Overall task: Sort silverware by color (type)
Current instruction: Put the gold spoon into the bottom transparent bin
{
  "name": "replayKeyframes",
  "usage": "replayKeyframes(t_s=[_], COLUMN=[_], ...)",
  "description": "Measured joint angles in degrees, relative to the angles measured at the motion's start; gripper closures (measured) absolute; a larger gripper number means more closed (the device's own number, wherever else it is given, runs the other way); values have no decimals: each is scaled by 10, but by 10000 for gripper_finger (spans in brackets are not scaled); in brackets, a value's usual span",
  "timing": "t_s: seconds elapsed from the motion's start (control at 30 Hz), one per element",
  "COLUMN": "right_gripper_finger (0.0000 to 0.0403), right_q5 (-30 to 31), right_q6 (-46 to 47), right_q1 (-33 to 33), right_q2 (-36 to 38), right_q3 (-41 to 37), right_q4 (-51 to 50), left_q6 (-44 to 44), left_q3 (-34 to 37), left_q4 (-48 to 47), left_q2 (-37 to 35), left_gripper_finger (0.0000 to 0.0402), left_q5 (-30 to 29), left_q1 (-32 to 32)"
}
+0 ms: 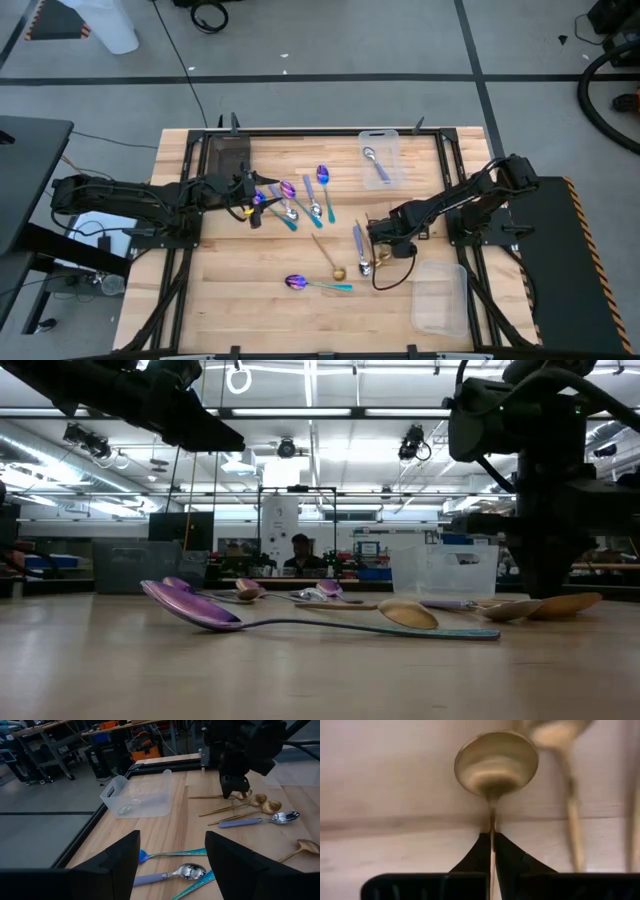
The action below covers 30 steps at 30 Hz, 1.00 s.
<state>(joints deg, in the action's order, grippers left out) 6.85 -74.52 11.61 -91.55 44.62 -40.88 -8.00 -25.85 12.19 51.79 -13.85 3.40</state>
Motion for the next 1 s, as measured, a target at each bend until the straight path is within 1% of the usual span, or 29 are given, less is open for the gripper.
replayKeyframes(t_s=[0.1,0.37,0.67,0.9,1.0], right_gripper_finger=[390,390,391,391,391], right_q5=[-10,-59,-114,-167,-190], right_q6=[32,163,326,449,473], right_q1=[0,-6,-58,-100,-109], right_q2=[0,-1,29,52,61], right_q3=[1,34,64,70,70], right_q4=[22,17,3,49,47], left_q6=[0,0,11,14,13], left_q3=[0,0,0,0,0], left_q4=[0,0,-1,-1,-1], left_q2=[0,0,0,0,0], left_gripper_finger=[170,170,170,170,170], left_q5=[0,0,0,0,0], left_q1=[0,0,0,-1,-1])
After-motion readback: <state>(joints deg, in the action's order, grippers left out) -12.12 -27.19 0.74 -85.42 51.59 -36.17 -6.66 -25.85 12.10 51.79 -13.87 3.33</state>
